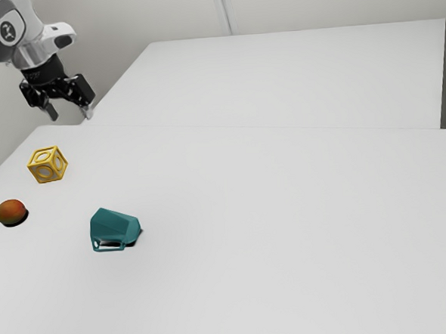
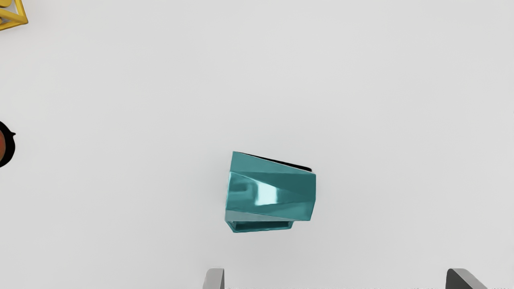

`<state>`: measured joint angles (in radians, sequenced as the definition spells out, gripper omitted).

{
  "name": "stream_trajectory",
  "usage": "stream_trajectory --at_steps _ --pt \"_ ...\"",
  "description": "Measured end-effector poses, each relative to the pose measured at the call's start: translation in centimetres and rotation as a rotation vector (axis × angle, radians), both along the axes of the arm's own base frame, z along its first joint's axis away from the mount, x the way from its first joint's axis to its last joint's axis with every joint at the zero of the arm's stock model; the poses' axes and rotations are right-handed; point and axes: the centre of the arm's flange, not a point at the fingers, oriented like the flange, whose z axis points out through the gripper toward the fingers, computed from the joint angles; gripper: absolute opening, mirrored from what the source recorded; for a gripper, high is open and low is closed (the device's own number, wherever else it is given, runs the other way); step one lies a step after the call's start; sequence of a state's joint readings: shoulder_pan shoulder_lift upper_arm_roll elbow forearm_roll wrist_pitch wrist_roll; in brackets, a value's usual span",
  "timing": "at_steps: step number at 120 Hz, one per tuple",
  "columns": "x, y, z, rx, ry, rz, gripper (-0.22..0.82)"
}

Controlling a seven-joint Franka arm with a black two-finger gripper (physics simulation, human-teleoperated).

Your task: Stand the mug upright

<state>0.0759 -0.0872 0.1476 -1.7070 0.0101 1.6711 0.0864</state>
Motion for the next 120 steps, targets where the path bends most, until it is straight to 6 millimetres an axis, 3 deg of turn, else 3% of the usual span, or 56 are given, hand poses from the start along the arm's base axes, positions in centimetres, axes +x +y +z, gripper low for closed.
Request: stream_trajectory --at_steps 17,41,59,93,106,120 --pt "-1.2 5.2 -3.8 -0.159 0.087 0.129 0.60" --pt "-2.2 11.2 -11.0 -0.320 0.240 0.245 0.60" --pt "-1.8 12.0 -15.0 -0.391 0.318 0.231 0.60" --pt "-1.0 16.1 -22.3 -0.513 0.370 0.225 0.60" --pt "0.2 17.4 -24.5 -0.542 0.356 0.207 0.60" --pt "1.3 17.5 -26.9 -0.595 0.343 0.183 0.60"
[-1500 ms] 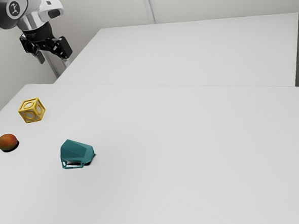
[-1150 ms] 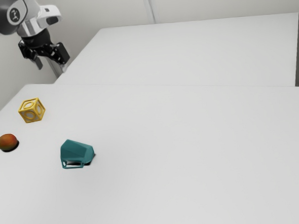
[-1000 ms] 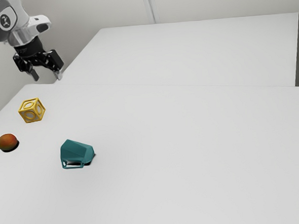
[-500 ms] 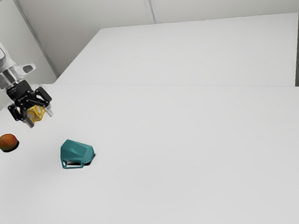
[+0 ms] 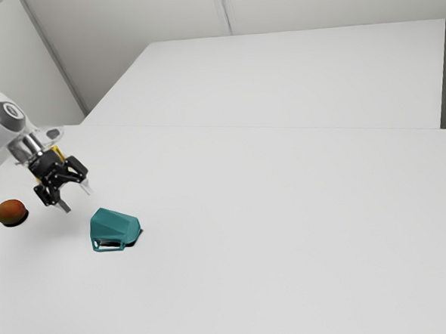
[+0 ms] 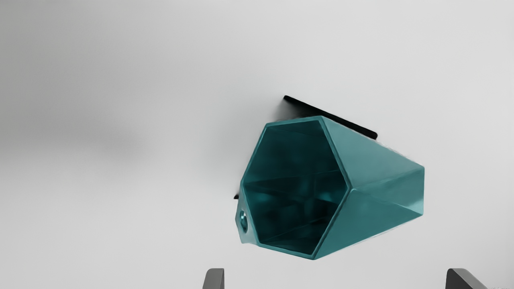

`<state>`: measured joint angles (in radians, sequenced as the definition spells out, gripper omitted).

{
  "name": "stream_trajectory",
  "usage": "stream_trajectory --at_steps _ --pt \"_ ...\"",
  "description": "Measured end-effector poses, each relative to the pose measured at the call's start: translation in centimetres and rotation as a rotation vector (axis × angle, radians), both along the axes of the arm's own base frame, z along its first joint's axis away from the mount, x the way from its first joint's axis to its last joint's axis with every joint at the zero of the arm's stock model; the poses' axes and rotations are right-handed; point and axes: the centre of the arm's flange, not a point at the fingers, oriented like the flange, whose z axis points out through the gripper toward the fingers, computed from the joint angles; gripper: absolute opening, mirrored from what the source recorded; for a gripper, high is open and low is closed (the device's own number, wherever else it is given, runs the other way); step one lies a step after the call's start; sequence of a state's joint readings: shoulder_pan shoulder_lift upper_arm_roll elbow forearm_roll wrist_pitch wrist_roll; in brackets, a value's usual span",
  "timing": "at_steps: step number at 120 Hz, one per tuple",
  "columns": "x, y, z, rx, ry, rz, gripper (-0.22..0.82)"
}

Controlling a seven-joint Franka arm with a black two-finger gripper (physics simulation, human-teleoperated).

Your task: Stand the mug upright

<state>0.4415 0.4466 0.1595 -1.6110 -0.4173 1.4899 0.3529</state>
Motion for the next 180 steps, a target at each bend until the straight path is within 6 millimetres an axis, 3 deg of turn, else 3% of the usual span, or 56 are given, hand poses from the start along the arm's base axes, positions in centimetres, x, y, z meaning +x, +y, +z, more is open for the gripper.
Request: stream_trajectory --at_steps 24,43,92,97,114,125,154,173,180 --pt "0.7 -0.5 -2.5 -0.079 -0.044 0.002 0.60" --pt "0.0 -1.4 -4.5 -0.142 -0.037 0.015 0.60" --pt "0.0 -3.5 -7.7 -0.237 -0.009 0.052 0.60" --pt "0.1 -3.6 -7.8 -0.239 -0.010 0.054 0.54" --pt "0.3 -3.6 -7.6 -0.234 -0.009 0.057 0.17" --pt "0.5 -3.9 -7.4 -0.231 -0.011 0.053 0.04" --pt "2.0 -5.6 -6.1 -0.228 -0.031 0.026 -0.11" --pt "2.4 -6.2 -5.3 -0.222 -0.034 0.024 -0.13" --pt "2.9 -7.2 -4.1 -0.202 -0.044 0.000 -0.14"
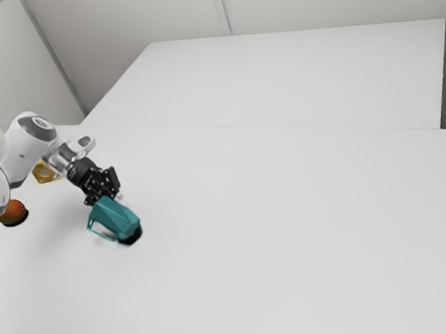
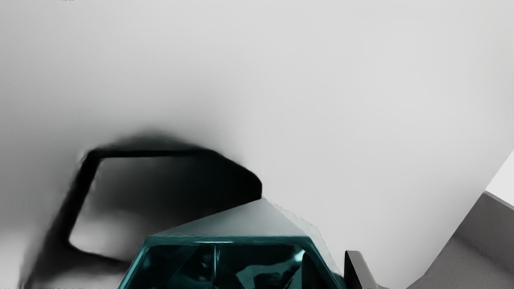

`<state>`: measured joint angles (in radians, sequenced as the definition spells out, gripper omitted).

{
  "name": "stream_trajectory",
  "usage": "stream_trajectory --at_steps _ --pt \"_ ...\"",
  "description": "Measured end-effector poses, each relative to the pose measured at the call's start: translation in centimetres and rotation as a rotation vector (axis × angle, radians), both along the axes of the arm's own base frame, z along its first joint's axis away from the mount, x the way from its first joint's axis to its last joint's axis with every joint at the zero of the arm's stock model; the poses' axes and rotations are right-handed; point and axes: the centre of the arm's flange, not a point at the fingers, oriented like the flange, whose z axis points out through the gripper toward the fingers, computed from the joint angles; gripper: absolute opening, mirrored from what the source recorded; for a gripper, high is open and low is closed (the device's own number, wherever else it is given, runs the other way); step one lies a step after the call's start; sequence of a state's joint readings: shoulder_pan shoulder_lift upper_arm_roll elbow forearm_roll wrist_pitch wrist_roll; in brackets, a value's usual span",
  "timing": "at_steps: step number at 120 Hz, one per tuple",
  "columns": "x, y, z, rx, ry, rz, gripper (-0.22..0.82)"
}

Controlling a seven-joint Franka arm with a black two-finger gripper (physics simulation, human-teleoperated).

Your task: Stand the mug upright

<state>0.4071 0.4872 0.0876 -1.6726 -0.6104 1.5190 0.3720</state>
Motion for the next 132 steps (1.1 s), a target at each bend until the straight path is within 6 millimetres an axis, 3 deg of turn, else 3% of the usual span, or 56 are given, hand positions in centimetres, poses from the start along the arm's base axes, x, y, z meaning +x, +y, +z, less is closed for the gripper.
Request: stream_trajectory --at_steps 18,39,65,92,132 --pt "1.6 -4.4 4.3 0.150 -0.057 -0.132 -0.16" --pt "2.0 -9.5 7.3 0.366 -0.154 -0.265 -0.17" --pt "2.4 -14.1 8.3 0.602 -0.290 -0.354 -0.17" --pt "0.7 -18.8 9.1 0.798 -0.363 -0.396 -0.17" --pt "-1.5 -22.1 7.5 0.858 -0.347 -0.267 -0.17"
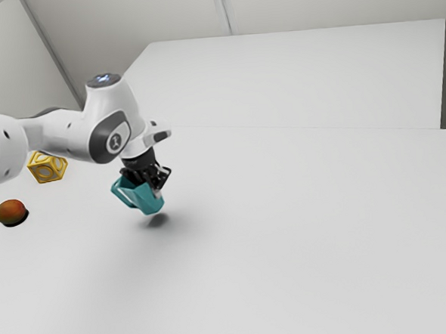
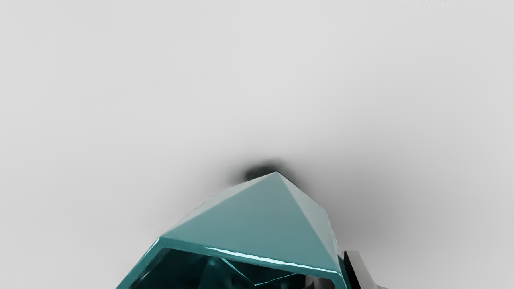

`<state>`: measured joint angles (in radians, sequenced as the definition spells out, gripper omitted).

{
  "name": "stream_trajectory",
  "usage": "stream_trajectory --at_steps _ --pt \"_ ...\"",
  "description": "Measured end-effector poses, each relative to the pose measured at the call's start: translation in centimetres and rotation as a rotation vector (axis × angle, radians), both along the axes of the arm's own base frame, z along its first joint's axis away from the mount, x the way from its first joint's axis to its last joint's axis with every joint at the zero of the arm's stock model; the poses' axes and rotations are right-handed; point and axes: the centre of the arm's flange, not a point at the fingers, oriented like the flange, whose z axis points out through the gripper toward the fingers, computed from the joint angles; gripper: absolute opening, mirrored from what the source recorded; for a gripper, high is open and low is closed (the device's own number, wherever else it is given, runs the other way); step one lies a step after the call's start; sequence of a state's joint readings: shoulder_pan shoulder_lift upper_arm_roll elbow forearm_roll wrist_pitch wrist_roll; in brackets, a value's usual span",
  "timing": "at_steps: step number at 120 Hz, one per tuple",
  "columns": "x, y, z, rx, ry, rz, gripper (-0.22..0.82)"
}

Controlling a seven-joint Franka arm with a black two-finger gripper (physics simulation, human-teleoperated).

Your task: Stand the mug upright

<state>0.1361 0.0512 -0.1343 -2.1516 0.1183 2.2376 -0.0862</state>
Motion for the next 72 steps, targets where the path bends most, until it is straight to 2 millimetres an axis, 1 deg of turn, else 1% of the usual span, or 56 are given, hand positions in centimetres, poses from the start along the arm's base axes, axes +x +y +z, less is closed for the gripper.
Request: stream_trajectory --at_steps 20,42,55,72 --pt "0.1 -1.1 -0.9 -0.005 -0.002 0.064 -0.17" --pt "0.5 -1.1 -3.1 -0.013 0.012 0.135 -0.17" --pt "0.6 -1.5 -4.0 -0.016 0.017 0.159 -0.17" --pt "0.8 -1.6 -5.1 -0.020 0.025 0.193 -0.17"
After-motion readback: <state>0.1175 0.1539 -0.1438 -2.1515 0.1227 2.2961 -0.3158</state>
